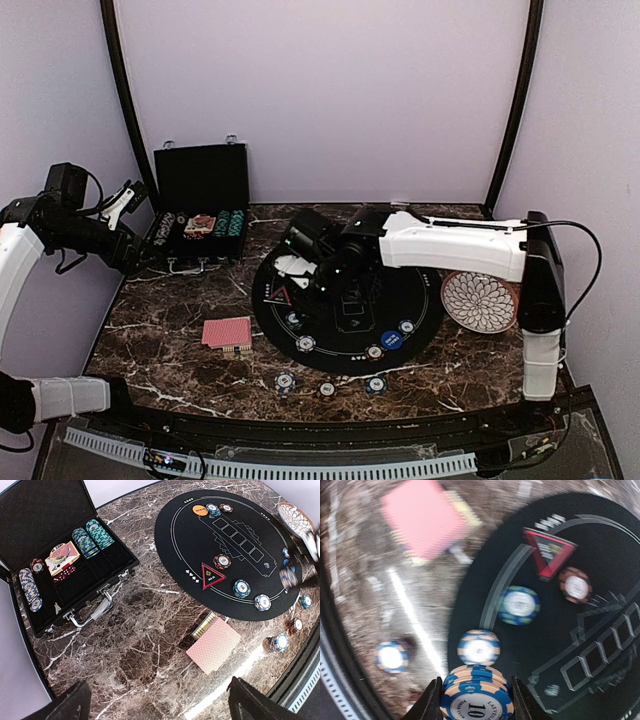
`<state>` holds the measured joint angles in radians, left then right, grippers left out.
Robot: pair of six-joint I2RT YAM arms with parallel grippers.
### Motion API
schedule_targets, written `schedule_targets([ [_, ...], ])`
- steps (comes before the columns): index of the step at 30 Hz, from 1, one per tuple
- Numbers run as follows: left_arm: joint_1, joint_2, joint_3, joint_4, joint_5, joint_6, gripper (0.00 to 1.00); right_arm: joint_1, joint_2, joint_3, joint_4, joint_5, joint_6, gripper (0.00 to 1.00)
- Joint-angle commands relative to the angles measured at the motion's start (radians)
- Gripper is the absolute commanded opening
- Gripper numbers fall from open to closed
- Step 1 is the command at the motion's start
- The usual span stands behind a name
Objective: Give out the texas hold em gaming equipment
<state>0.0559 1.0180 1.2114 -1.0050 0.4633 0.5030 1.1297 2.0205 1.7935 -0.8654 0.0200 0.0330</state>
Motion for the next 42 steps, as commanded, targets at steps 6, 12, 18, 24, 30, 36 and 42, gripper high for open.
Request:
schedule_targets([
  [6,-0.005,0.000,0.028,-0.017,0.019,0.012,0.99,-0.252,0.040,0.018,0.050,0.141,0.067,0.00],
  [12,-0.004,0.004,0.022,-0.012,0.017,0.010,0.99,-0.344,0.173,0.138,0.053,0.149,0.085,0.00],
  [18,-0.004,0.007,0.012,-0.008,0.021,0.009,0.99,-0.377,0.320,0.306,0.044,0.129,0.103,0.00],
  [24,-0.005,0.009,0.003,-0.003,0.021,0.009,0.99,-0.399,0.433,0.439,0.034,0.123,0.118,0.00],
  [30,-0.005,0.010,0.005,0.000,0.017,0.010,0.99,-0.417,0.487,0.468,0.045,0.122,0.128,0.00],
  [36,-0.005,0.010,0.008,-0.005,0.022,0.008,0.99,-0.425,0.510,0.476,0.054,0.116,0.131,0.02],
  [42,-0.004,0.009,0.014,-0.009,0.020,0.005,0.99,-0.427,0.521,0.481,0.068,0.115,0.133,0.16],
])
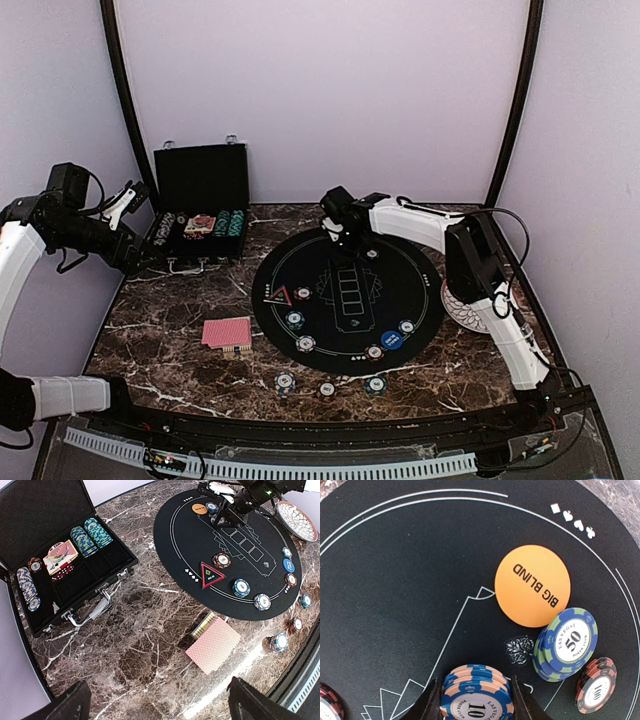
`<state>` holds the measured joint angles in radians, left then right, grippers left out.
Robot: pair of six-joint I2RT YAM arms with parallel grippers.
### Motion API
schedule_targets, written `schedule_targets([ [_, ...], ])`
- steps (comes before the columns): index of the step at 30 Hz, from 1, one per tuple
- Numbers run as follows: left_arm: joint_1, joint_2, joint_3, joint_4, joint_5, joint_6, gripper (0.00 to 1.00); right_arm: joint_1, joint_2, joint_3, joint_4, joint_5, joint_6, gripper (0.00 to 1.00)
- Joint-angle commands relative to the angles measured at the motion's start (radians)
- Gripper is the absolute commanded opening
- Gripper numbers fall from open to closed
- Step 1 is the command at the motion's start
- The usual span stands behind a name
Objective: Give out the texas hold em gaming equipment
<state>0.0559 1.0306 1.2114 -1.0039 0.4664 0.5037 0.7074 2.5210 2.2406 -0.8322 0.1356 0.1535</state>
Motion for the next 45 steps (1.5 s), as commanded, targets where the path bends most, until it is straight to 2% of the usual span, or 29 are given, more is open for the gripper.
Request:
schedule_targets([
  [1,-0.004,-0.004,0.014,-0.010,0.017,0.004,0.99,-0.004,0.023,0.034,0.038,-0.001,0.012,0.20],
  [10,-0.004,-0.015,0.010,-0.011,0.010,0.006,0.99,-0.004,0.014,0.043,0.053,-0.015,0.014,0.49],
  [15,-0.005,-0.018,0.009,-0.010,0.012,0.004,0.99,-0.003,-0.015,0.034,0.066,-0.022,0.015,0.53],
  [22,-0.005,-0.018,0.016,-0.015,0.012,0.003,0.99,0.026,-0.118,-0.019,0.072,-0.022,0.011,0.53],
  [27,-0.005,-0.015,0.017,-0.016,0.007,0.004,0.99,0.107,-0.291,-0.213,0.109,0.004,-0.003,0.56],
  [34,-0.004,-0.013,0.018,-0.016,0.011,0.017,0.99,0.314,-0.534,-0.502,0.118,-0.050,-0.043,0.82],
  [39,-0.004,-0.006,0.026,-0.024,0.026,0.027,0.99,0.465,-0.580,-0.620,0.094,-0.130,-0.049,0.94],
  [45,-0.004,-0.007,0.020,-0.032,0.032,0.039,0.99,0.563,-0.557,-0.687,0.122,-0.250,-0.033,0.99],
])
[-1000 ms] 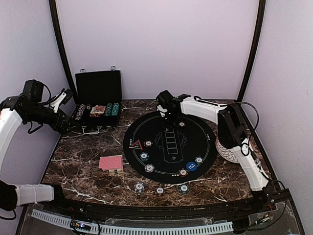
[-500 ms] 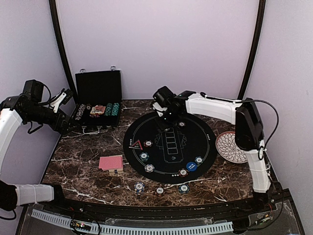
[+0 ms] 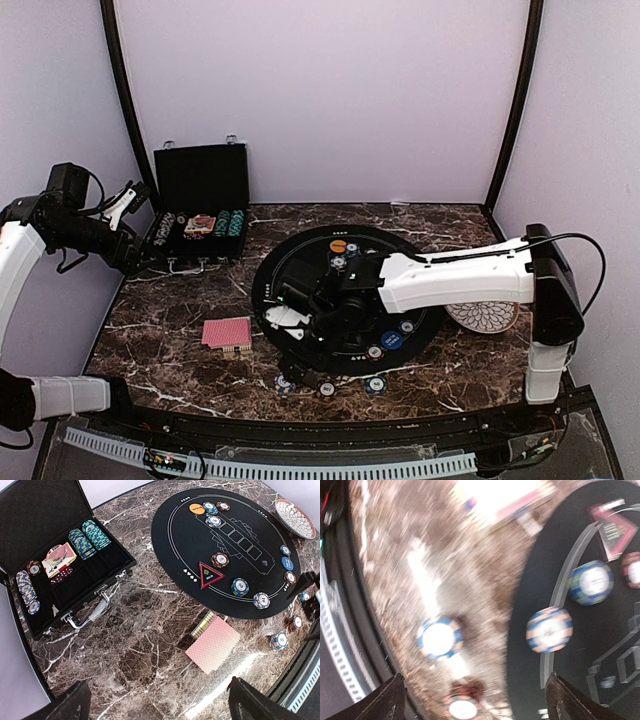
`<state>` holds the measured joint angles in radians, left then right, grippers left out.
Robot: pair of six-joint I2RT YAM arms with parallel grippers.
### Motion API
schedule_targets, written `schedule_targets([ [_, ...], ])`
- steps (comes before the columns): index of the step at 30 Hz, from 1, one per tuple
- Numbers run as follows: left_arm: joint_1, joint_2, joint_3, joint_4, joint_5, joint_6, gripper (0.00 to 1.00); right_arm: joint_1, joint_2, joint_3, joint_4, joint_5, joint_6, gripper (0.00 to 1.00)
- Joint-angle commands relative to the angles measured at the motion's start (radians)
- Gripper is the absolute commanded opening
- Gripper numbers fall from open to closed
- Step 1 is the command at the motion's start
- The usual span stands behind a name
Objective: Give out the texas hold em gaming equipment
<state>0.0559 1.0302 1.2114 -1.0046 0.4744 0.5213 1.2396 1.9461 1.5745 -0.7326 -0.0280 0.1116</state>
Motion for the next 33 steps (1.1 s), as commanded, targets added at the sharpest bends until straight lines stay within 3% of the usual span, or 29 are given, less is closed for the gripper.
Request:
schedule_targets([
  [1,-0.004,-0.008,0.021,-0.034,0.025,0.022,0.99,0.040,0.024,-0.020,0.025,-0.096,0.005,0.99],
  [14,-0.004,-0.021,0.038,-0.052,0.031,0.014,0.99,0.055,0.172,0.104,-0.047,-0.056,-0.103,0.98],
  [21,-0.004,-0.019,0.044,-0.059,0.025,0.014,0.99,0.056,0.212,0.157,-0.044,-0.073,-0.106,0.90],
  [33,-0.004,-0.015,0.061,-0.062,0.012,0.011,0.99,0.070,0.263,0.186,-0.072,-0.085,-0.147,0.88],
])
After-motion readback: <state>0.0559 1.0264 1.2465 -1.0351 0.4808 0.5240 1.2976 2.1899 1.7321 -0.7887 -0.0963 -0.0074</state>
